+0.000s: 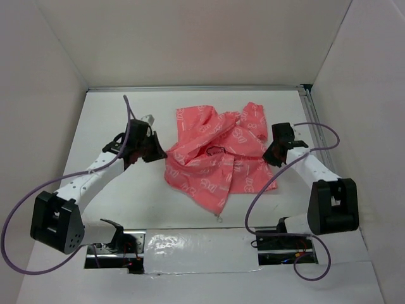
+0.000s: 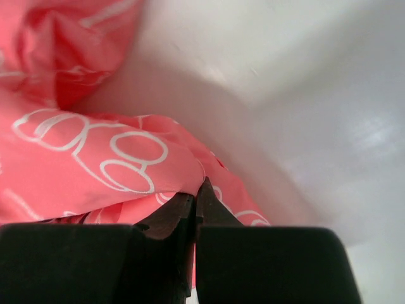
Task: Zip up the jacket
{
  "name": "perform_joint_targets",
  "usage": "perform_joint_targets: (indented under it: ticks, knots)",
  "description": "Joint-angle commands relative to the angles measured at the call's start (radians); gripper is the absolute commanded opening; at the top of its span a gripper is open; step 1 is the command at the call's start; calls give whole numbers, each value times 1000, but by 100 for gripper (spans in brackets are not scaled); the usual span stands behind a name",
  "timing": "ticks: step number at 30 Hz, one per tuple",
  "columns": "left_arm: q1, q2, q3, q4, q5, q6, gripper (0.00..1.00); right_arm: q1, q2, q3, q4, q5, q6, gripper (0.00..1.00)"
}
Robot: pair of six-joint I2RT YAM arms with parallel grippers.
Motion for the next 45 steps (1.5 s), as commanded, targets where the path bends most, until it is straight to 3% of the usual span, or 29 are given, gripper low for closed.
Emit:
perform_joint_targets:
  ticks: [1,2,5,6,8,9,10,11,12,14,16,18,27,29,30,32,33,34,35,37,45]
  knots:
    - [47,-49,-58,-132,-128,-145,0,11,-67,-68,-69,73,28,0]
    - [54,-52,-48,-163,-127,-151,0,14,-76,-70,-80,85,32,0]
    - [56,-32,49,-227,-128,-142,86,32,-119,-59,-104,117,15,6]
    - [36,-23,73,-255,-128,-130,99,42,-149,-50,-109,128,2,17]
    - [11,-26,112,-214,-125,-58,99,69,-200,-36,-126,146,-21,39]
    - [-7,-24,124,-193,-92,-27,99,78,-220,-26,-120,134,-38,67]
    - [-15,-21,145,-177,-79,-13,99,86,-260,-19,-114,126,-75,83]
    - [-24,-18,156,-122,-53,52,99,100,-275,-13,-104,119,-92,87]
    - [-41,-14,161,-92,-21,100,99,108,-291,-9,-80,93,-115,100]
    - [-71,22,195,-1,202,262,99,115,-306,4,-51,58,-165,100]
    - [-102,77,202,60,325,421,99,120,-288,17,-37,36,-189,100]
    - [-147,123,231,110,399,482,99,124,-266,33,-6,11,-218,100]
    - [-248,572,532,-67,289,574,98,126,13,116,46,19,-275,98]
    - [-256,614,535,-71,286,573,86,131,47,103,67,28,-262,87]
    - [-259,620,535,-70,280,564,59,131,47,85,75,25,-256,75]
    - [-259,637,548,-74,238,522,17,128,35,65,107,25,-244,59]
    - [-254,647,557,-91,206,501,0,128,24,57,115,21,-247,32]
    - [-249,648,578,-99,153,481,0,128,12,60,111,24,-249,8]
    - [-243,626,587,-106,139,458,0,129,-27,68,101,36,-241,0]
    - [-213,573,580,-90,116,417,0,131,-79,76,104,53,-250,0]
    - [-73,42,388,113,278,217,0,135,-444,143,45,45,-259,0]
